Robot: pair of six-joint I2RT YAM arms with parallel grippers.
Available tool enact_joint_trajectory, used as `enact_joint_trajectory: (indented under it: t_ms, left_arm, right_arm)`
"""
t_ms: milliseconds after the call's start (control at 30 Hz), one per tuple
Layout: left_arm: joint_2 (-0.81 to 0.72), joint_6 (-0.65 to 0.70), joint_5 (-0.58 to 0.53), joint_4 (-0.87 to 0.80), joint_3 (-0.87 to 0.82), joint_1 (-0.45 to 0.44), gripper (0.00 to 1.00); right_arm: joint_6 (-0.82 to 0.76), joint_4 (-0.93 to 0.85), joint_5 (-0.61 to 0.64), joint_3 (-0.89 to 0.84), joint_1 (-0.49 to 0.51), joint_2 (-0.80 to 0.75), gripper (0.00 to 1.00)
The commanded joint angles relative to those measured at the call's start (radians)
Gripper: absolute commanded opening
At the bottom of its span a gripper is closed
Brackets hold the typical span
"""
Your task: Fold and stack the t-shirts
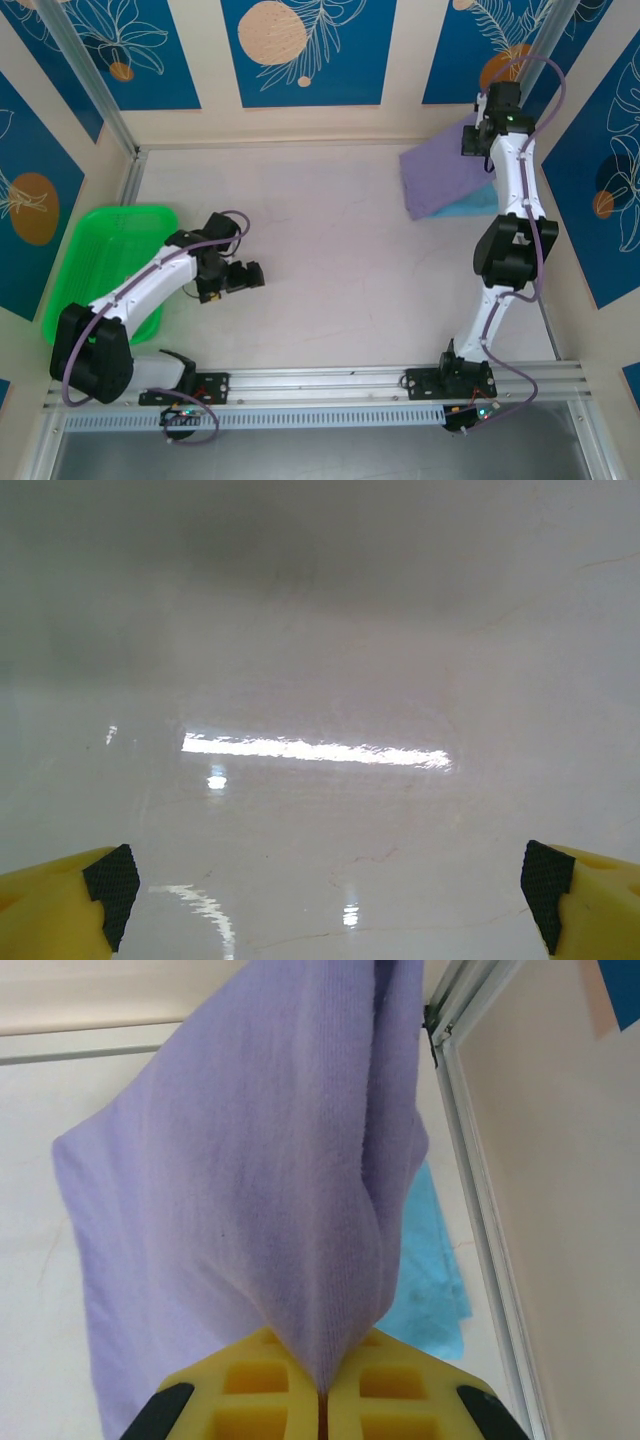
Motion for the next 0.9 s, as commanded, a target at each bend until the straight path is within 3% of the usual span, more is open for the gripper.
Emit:
enact_joint_trajectory:
  t_ms: [0,67,100,167,267,333,533,700,867]
  left_arm:
    - [0.007,0.025,-0.030,-0.061,0.038,-0.004,1.00]
    - [0.011,0.029,-0.035,-0.081,0.047,-0.003,1.00]
    - [0.011,0.031,-0.039,-0.091,0.051,-0.004,1.00]
    - [0.011,0.037,-0.050,-0.120,0.064,-0.003,1.00]
    - [0.001,0.041,-0.064,-0.154,0.083,-0.004,1.00]
    - [-0.001,0.039,-0.072,-0.169,0.098,-0.003,1.00]
    - [-0.009,0.025,-0.110,-0.224,0.213,-0.002,1.00]
    - [-0.031,-0.010,-0.195,-0.232,0.384,-0.006,1.00]
    - [-0.137,0.030,-0.410,-0.083,0.487,-0.008,1.00]
  right_arm:
    - [0.022,0.048,-0.014,0.094,-0.035,0.107,0.11]
    - [0.070,0.029,0.089,0.185,-0.060,0.198,0.35]
    - [0.107,0.004,0.115,0.236,-0.075,0.237,0.43]
    - [0.156,-0.032,0.133,0.335,-0.103,0.307,1.00]
    - [0.271,-0.130,0.165,0.424,-0.118,0.359,0.99]
    - [0.364,-0.147,0.177,0.365,-0.117,0.326,0.99]
    - [0.479,0.069,0.148,-0.068,-0.071,0.041,0.99]
    - [0.572,0.223,-0.034,-0.355,-0.050,-0.226,0.99]
    - [0.634,0.618,-0.232,-0.774,0.001,-0.549,0.99]
